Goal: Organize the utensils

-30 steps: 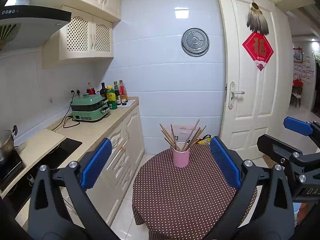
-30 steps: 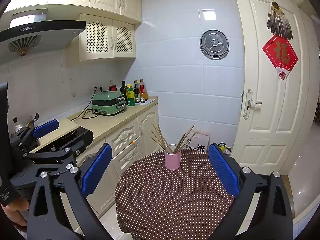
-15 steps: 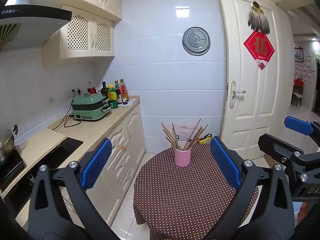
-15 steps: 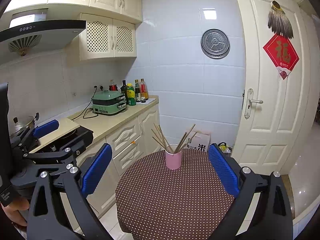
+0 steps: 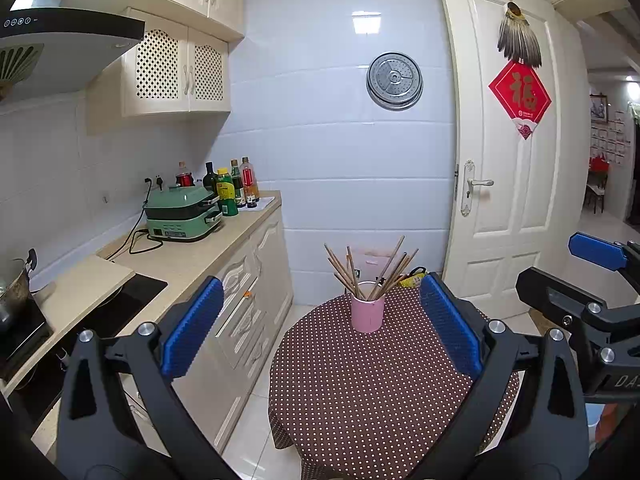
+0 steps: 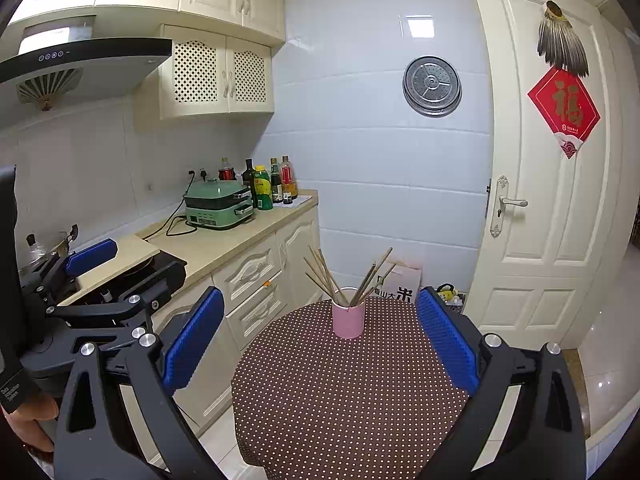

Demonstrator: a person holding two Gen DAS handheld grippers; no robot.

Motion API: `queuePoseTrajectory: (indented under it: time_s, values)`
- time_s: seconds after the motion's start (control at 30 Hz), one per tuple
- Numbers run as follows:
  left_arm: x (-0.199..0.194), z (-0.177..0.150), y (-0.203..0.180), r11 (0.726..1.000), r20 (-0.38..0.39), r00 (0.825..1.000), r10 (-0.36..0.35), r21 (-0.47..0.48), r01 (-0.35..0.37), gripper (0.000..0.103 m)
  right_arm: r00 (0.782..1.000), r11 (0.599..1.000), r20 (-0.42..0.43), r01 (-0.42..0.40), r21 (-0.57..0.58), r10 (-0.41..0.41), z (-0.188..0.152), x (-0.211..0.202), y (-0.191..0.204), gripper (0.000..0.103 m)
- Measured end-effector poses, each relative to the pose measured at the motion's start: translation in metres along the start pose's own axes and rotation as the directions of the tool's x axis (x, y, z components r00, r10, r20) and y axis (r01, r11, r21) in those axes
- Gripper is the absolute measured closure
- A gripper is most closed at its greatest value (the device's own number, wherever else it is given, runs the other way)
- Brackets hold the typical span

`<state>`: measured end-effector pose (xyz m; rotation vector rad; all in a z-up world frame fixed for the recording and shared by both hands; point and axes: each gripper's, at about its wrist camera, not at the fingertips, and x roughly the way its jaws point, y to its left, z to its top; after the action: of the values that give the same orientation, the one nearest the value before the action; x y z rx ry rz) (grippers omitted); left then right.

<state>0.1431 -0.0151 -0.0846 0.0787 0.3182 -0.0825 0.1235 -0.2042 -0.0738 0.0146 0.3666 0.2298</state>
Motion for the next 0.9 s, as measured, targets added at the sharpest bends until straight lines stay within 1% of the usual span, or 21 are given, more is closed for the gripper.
queuePoseTrajectory:
  time_s: [0.47,0.9]
  values:
    - [0.001,0.001,0.004,1.0,0.0,1.0,0.007,0.003,-0.007,0.007,1.0,1.0,-0.001,-0.003,0.0,0.003,0.001,0.003,0.0,0.01]
    - [0.012,-0.003,0.012,1.0,-0.013,1.0,0.012,0.003,-0.011,0.007,1.0,1.0,-0.011,-0.001,0.001,0.001,0.003,0.012,0.002,0.01]
